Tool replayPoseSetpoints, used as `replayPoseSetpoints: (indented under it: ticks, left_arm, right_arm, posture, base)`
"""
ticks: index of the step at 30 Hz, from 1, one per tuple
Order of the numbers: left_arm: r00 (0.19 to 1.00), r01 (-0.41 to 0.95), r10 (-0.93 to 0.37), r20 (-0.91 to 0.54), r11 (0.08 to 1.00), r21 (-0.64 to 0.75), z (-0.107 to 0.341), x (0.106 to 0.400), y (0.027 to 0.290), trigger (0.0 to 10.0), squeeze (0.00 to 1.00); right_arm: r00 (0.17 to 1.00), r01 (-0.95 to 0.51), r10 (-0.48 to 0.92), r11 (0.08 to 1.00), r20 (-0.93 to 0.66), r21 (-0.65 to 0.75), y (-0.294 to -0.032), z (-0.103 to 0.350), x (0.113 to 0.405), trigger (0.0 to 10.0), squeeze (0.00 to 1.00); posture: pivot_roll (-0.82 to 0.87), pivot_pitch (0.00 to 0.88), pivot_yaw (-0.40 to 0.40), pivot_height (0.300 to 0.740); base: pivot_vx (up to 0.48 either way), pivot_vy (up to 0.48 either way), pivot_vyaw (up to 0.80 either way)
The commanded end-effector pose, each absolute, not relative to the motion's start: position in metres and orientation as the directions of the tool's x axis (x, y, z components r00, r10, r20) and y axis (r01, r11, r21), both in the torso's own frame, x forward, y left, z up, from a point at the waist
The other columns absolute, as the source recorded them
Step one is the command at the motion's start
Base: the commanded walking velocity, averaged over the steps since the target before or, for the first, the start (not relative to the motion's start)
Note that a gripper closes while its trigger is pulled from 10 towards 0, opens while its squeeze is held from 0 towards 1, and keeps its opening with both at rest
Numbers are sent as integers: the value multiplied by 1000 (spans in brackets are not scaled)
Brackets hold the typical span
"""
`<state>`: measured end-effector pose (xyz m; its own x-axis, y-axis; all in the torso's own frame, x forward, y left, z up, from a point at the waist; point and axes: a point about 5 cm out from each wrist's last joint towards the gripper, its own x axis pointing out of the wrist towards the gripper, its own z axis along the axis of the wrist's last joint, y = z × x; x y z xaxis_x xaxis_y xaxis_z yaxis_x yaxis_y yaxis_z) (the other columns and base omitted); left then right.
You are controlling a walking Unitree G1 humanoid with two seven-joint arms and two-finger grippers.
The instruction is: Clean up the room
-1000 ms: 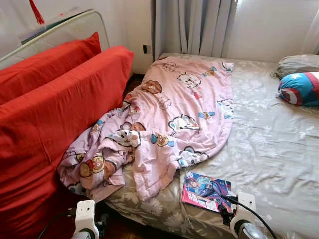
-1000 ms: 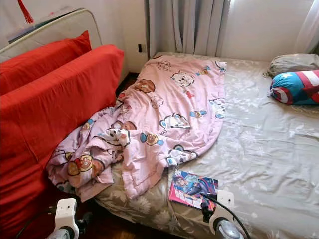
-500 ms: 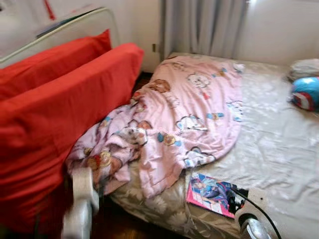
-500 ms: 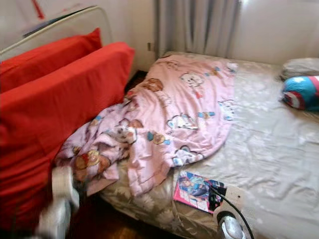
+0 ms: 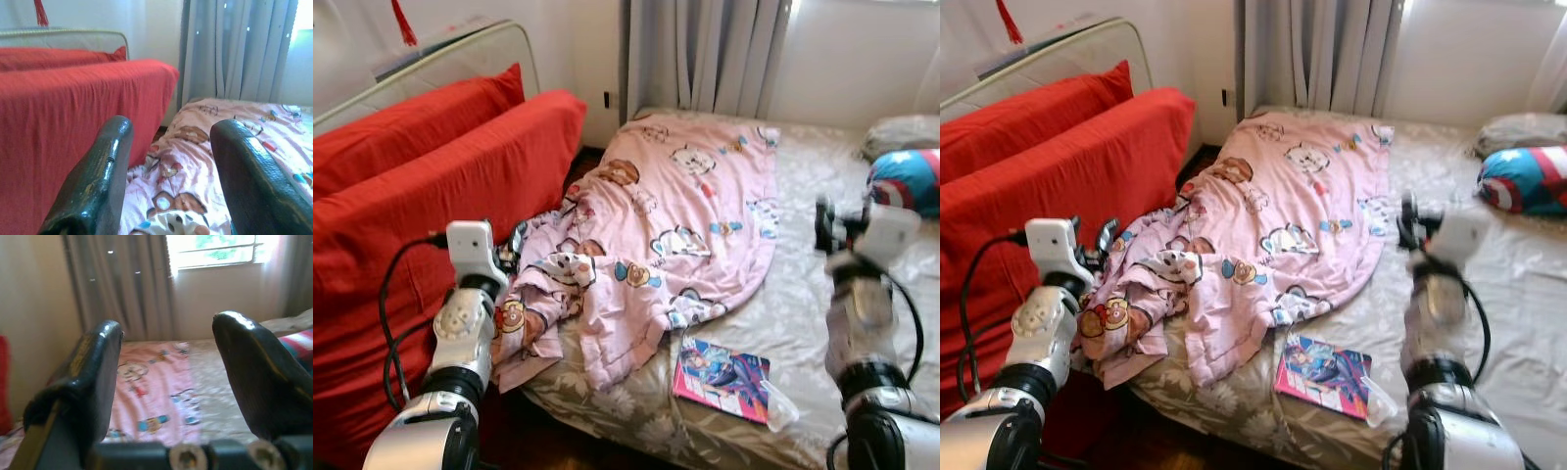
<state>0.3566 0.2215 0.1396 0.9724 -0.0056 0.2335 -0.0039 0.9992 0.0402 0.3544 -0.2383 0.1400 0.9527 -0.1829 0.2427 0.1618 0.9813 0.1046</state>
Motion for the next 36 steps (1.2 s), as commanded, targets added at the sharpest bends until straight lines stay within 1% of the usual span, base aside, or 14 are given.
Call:
replayPoseSetpoints:
  ticks: [1,4,14,16,17,19,20,21,23,25,27,29,32,36]
  left_arm:
    - [978,-3,-3,210,1000,26,137,356,223,10000,0]
    - [980,-13,9,198,1000,19,132,354,225,10000,0]
    - [983,-8,4,185,1000,20,127,351,225,10000,0]
    - [997,21,-20,72,1000,-13,102,344,224,10000,0]
    - [1000,13,-13,-7,1000,6,83,333,226,10000,0]
    - [996,-8,9,-93,1000,9,62,322,230,10000,0]
    - [986,-30,31,-165,1000,5,46,311,233,10000,0]
    - [965,-44,50,-256,999,27,25,294,236,10000,0]
    - [948,-64,73,-309,997,41,12,281,240,10000,0]
    - [944,-94,98,-314,995,27,8,276,243,10000,0]
    - [952,-104,100,-289,995,0,13,280,244,10000,0]
    - [958,-87,84,-274,996,3,15,283,241,10000,0]
    - [961,-78,78,-267,997,12,17,285,240,10000,0]
    - [964,-81,81,-253,997,9,20,287,240,10000,0]
  right_arm:
    - [964,166,-186,979,188,116,-238,123,348,10000,0]
    - [962,149,-168,983,216,103,-237,132,351,10000,0]
    - [973,148,-166,982,162,119,-235,114,342,10000,0]
    - [983,163,-172,977,59,137,-239,93,336,10000,0]
    - [984,178,-174,972,-38,151,-242,73,327,10000,0]
    - [975,193,-172,970,-143,150,-243,51,314,10000,0]
    - [959,207,-173,969,-224,136,-244,33,301,10000,0]
    - [926,244,-197,963,-321,114,-247,10,281,10000,0]
    - [901,279,-225,955,-370,98,-248,-3,266,10000,0]
    - [900,296,-239,949,-365,109,-248,-7,260,10000,0]
    - [915,286,-225,947,-335,145,-246,-7,259,10000,0]
    - [912,280,-224,952,-344,122,-245,-7,260,10000,0]
    - [921,262,-209,957,-330,124,-242,-2,267,10000,0]
    - [924,264,-210,955,-320,134,-243,5,276,10000,0]
  posture:
    - [-24,0,3,740]
    - [-25,0,4,740]
    - [-17,0,0,740]
    - [-16,0,-3,740]
    - [-16,0,-3,740]
    - [-10,0,-6,740]
    - [-10,0,-8,740]
    - [-7,0,-9,740]
    - [-6,0,-6,740]
    - [-17,0,-3,740]
    - [-23,0,-2,740]
    - [-15,0,-7,740]
    - [-9,0,-7,740]
    - [-14,0,-6,721]
  base:
    - [0,0,0]
    - [0,0,0]
    - [0,0,0]
    - [0,0,0]
    - [0,0,0]
    - [0,0,0]
    - [0,0,0]
    - [0,0,0]
    - [0,0,0]
    - [0,0,0]
    - [0,0,0]
    - [0,0,0]
    - [0,0,0]
    - [0,0,0]
